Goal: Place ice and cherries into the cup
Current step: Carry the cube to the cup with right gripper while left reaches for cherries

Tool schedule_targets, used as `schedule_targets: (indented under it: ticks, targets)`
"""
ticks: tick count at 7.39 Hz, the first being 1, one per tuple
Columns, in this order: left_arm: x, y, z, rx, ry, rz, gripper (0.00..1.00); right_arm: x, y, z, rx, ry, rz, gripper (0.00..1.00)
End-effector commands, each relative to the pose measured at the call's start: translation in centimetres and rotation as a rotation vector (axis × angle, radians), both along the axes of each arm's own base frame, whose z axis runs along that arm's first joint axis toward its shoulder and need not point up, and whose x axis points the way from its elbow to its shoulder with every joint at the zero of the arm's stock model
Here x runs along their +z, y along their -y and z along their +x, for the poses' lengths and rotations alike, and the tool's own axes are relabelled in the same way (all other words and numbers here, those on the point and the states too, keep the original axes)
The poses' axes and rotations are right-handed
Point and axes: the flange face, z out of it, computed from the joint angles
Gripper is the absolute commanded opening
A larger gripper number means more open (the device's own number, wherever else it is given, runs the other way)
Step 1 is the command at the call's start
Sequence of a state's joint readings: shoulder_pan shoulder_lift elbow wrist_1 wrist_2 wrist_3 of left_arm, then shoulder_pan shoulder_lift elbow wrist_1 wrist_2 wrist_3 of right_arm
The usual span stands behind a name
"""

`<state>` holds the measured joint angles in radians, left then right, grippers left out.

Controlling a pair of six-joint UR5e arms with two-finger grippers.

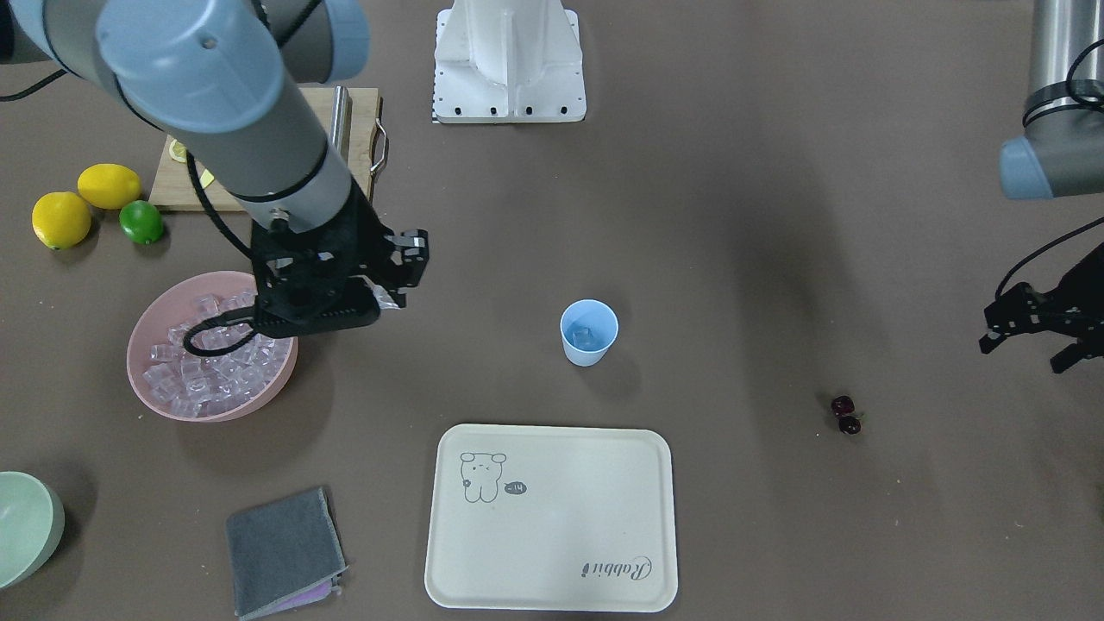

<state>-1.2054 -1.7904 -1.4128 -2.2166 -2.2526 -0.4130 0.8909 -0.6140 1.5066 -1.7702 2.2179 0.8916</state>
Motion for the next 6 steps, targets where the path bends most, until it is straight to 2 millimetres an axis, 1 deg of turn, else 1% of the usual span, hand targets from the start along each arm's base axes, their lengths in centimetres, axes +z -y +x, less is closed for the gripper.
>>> schedule_targets:
  ticks: [1, 2, 3, 4, 5, 6]
  targets:
    - [-3.7, 0.9, 4.5, 0.022, -0.040, 0.006, 0.97, -4.3, 1.8, -8.2, 0.091, 0.022, -0.005, 0.00]
    - [-4.8, 1.4, 6.2, -0.001, -0.029, 0.011, 0.97, -4.2, 0.4, -10.6, 0.100, 0.010, 0.034, 0.00]
    - [-4.9, 1.2, 7.6, -0.006, -0.005, 0.027, 0.97, -4.0, -0.9, -13.4, 0.102, 0.026, 0.081, 0.00]
    - [-5.3, 1.3, 7.9, -0.010, -0.010, 0.024, 0.97, -3.5, -2.5, -16.5, 0.130, 0.035, 0.089, 0.00]
    - [-5.6, 0.9, 8.9, -0.014, -0.014, 0.015, 0.97, -3.5, -4.6, -18.9, 0.114, 0.035, 0.105, 0.00]
    - [-6.0, 1.1, 9.6, -0.005, -0.016, 0.019, 0.97, -3.0, -5.9, -20.6, 0.112, 0.016, 0.121, 0.00]
